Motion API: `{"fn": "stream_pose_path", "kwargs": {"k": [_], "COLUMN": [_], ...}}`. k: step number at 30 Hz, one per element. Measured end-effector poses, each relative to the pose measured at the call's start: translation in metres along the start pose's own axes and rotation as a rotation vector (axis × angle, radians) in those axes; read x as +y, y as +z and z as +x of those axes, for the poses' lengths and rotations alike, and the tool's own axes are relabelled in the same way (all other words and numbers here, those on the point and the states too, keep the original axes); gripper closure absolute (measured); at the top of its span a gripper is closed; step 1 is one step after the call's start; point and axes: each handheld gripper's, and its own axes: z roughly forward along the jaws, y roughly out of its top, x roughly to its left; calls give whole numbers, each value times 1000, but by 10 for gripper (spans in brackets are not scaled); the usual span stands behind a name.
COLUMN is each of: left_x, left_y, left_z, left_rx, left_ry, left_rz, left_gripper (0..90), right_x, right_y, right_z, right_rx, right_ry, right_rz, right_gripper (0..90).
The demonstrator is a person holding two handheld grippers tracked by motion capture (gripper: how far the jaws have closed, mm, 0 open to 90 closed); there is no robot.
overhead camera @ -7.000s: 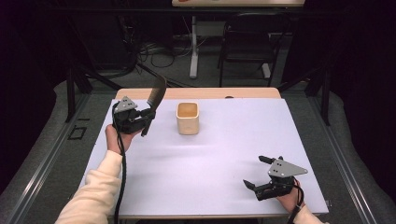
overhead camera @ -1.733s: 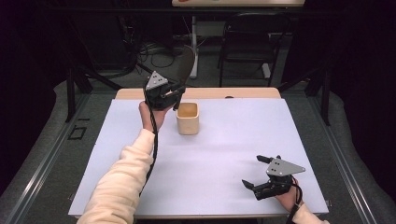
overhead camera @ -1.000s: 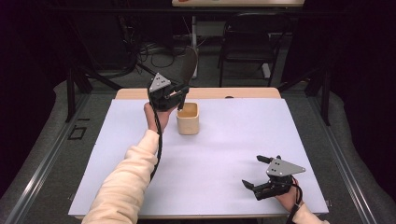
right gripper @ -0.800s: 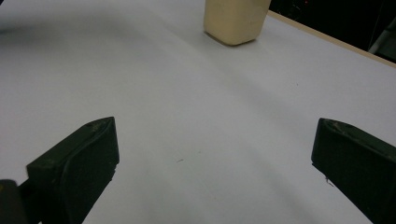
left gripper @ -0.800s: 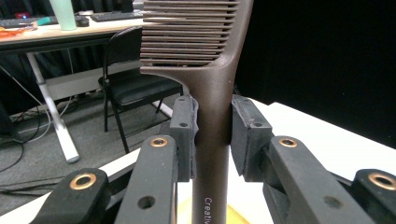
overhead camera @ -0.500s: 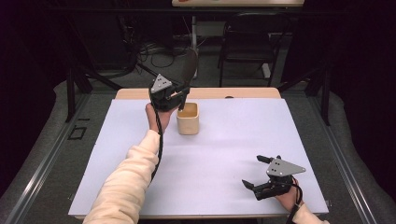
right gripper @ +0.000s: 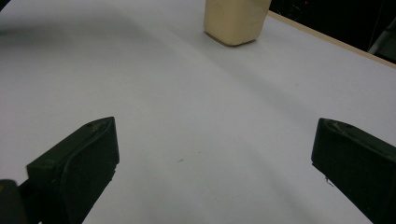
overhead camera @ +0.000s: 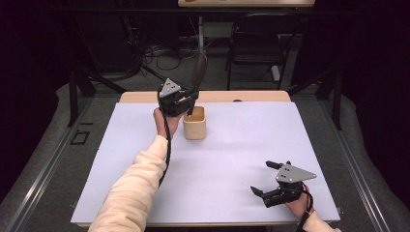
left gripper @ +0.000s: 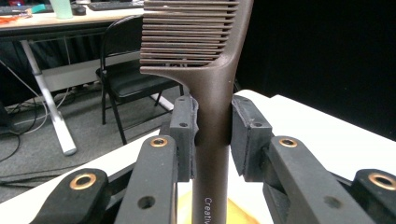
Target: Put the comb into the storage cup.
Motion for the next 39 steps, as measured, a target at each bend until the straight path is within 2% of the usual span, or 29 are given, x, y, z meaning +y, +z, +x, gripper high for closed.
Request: {"fn": "stream_pose_path", "kwargs": {"k": [12,39], "left_x": [-6,-20], "left_y": [4,6], "left_z": [1,2], "left_rx": [-5,-12], "left_ry": [-14,-17], "left_rz": [9,55], "left_gripper": [721,720], "right_x": [0,0], "right_y": [0,0], "right_z": [0,0], "right_rx": [0,-3], "right_ry": [-1,-1], "right_rz": [-1,-7], "right_gripper": [3,2]}}
